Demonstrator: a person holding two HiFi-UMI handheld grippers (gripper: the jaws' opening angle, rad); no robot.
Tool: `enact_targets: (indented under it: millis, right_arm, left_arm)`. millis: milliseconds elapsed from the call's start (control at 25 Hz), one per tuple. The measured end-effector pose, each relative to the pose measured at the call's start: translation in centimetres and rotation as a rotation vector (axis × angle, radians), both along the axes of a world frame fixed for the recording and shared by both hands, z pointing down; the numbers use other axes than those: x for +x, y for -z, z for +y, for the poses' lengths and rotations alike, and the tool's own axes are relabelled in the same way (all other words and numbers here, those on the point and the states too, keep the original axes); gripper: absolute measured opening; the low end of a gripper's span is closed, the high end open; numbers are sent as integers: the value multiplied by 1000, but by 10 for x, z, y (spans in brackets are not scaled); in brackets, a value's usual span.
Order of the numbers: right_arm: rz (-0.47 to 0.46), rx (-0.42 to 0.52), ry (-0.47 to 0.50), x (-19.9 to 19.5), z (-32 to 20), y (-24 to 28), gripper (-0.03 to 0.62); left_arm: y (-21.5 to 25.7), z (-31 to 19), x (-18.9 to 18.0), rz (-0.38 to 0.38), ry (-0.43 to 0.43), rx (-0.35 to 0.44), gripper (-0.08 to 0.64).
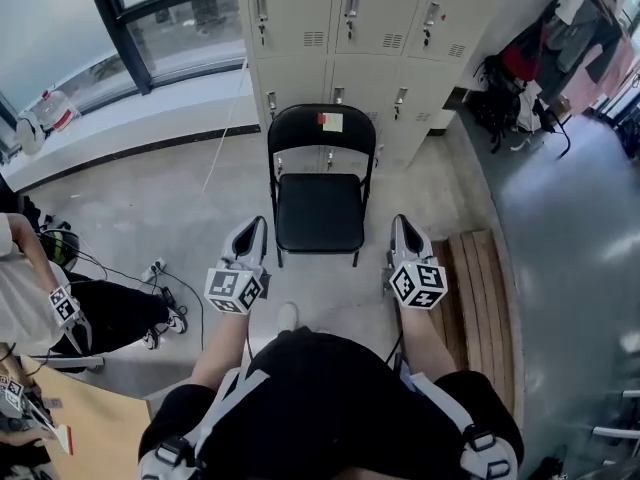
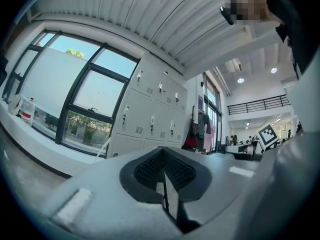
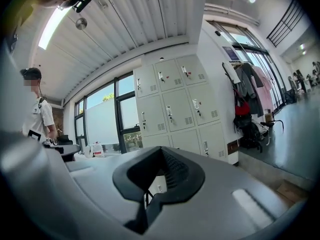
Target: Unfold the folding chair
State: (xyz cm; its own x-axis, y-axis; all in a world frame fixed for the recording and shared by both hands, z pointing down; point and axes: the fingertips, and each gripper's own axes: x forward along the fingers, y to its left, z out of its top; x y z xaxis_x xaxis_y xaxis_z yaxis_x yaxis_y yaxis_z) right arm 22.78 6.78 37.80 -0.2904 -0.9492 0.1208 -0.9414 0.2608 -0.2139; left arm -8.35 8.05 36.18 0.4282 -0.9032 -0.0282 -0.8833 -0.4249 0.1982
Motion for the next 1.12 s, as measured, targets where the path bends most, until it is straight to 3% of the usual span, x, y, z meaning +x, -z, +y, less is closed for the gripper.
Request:
enact_targets:
  millis: [320, 1120]
  right_arm:
    - [53, 32, -26, -3, -3, 12, 3]
    - [53, 51, -45, -14, -22, 15, 3]
  left_arm:
    - [9, -18, 9, -6, -51, 33, 0]
    - [13, -47, 2, -6, -73, 55, -1]
